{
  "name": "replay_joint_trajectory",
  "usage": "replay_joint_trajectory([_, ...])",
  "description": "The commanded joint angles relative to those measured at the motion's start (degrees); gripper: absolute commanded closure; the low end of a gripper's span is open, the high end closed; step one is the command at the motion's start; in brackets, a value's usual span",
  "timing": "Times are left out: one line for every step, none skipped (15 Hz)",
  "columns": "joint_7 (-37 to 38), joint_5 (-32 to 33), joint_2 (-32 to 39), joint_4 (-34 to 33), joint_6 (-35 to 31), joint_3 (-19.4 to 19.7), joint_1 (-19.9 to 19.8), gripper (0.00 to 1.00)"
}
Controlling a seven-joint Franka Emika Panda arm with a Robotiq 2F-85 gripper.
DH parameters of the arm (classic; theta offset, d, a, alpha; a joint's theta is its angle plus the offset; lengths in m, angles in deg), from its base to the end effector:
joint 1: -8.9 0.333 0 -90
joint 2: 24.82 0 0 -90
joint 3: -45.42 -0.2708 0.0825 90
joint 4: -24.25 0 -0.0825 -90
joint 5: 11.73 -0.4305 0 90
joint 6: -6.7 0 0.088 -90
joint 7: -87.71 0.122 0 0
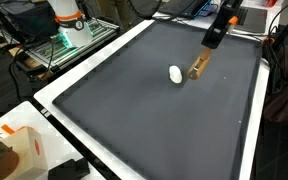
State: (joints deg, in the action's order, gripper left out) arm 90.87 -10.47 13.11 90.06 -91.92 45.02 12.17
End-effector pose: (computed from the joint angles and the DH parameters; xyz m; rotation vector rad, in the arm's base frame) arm 0.7448 0.0443 0.3444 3.1160 0.0185 -0.1375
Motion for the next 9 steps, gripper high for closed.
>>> replay_joint_trajectory([0.4, 0.9, 4.3, -7.4, 5.1, 0.1, 1.0, 0.78])
replay_joint_trajectory([0.4, 1.3, 5.1, -8.7, 6.4, 0.2, 1.4, 0.78])
replay_joint_trajectory([0.3, 1.5, 5.9, -10.0, 7.5, 0.2, 1.6, 0.78])
replay_joint_trajectory([0.2, 1.7, 6.7, -11.1, 8.7, 0.3, 1.8, 0.78])
replay_joint_trajectory([0.2, 1.8, 7.4, -12.3, 9.8, 0.3, 1.9, 0.78])
replay_joint_trajectory([0.1, 2.1, 8.1, -13.4, 11.1, 0.4, 2.1, 0.78])
replay_joint_trajectory([0.0, 2.2, 8.8, -14.5, 12.1, 0.4, 2.2, 0.78])
replay_joint_trajectory([0.0, 2.3, 9.4, -15.4, 12.9, 0.4, 2.3, 0.78])
replay_joint_trajectory([0.0, 2.4, 10.0, -16.3, 13.6, 0.5, 2.4, 0.78])
